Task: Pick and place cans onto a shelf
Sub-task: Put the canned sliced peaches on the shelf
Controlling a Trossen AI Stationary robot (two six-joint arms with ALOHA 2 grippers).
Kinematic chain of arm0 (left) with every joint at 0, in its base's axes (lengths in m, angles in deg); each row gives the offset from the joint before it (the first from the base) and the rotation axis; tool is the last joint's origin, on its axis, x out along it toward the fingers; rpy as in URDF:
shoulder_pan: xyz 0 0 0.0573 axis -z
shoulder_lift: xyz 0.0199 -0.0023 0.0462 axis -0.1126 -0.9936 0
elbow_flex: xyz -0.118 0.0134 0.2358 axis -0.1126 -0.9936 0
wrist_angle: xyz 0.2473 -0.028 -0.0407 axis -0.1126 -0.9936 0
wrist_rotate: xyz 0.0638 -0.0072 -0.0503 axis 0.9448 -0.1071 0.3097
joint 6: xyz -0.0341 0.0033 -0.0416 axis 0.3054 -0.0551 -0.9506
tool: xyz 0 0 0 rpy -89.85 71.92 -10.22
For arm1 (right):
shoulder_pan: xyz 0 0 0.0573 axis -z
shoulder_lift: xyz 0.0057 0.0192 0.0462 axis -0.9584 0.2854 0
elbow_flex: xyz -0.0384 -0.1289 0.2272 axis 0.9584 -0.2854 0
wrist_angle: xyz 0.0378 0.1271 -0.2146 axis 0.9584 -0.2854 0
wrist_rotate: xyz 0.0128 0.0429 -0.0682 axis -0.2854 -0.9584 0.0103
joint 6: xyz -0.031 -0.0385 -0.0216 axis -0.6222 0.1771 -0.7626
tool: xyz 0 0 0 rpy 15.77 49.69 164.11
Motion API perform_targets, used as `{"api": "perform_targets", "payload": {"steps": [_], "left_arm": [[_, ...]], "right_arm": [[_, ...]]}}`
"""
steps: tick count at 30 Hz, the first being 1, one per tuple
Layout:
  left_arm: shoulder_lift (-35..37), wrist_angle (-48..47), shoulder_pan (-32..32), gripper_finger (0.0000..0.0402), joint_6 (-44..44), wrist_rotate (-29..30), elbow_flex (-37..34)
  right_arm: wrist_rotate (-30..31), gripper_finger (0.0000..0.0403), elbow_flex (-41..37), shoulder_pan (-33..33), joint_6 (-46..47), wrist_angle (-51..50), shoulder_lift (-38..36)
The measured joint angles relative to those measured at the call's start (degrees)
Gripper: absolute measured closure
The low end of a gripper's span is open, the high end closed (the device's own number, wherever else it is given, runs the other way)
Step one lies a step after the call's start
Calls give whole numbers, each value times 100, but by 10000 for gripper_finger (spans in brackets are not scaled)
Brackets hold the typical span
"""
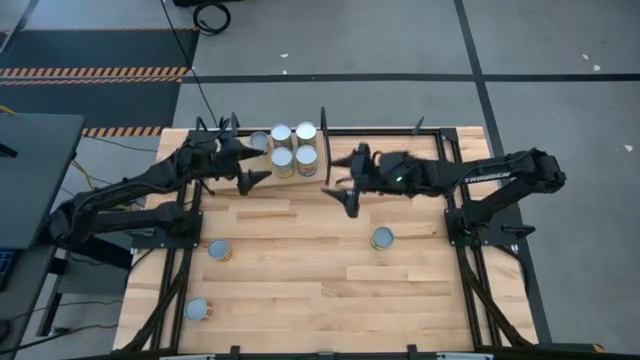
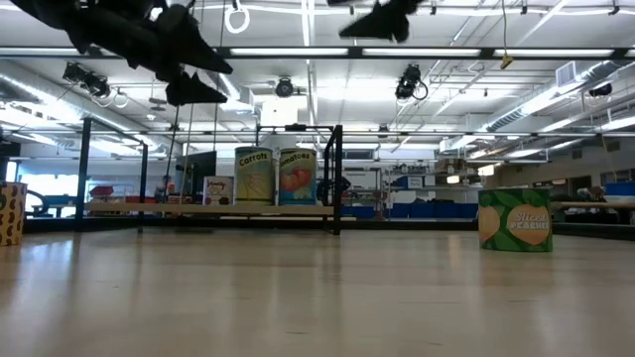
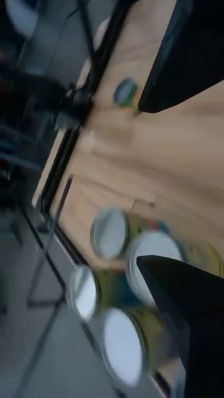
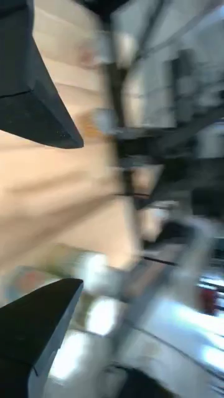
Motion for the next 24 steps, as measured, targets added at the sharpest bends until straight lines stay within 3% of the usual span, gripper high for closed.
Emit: {"api": "perform_targets", "payload": {"steps": [6,9,13,20,24], "left_arm": [[246,-24,928,2,202,-229,-209],[232,-175,1281,2,3,-196,-266],[133,-137,1701,2,-116,-196,-288],[130,322,2786,2,59,471,-285],[128,299,3167,2,275,509,-285]], "right_arm": [[10,37,6,-235,1224,-1683,-176],[-440,37,207,-260,1504,-3116,-336],[-216,37,395,-275,2346,-4944,-355],[-466,37,403,-711,3371,-6793,-28],[-746,43,399,-1087,3500,-7230,383]]}}
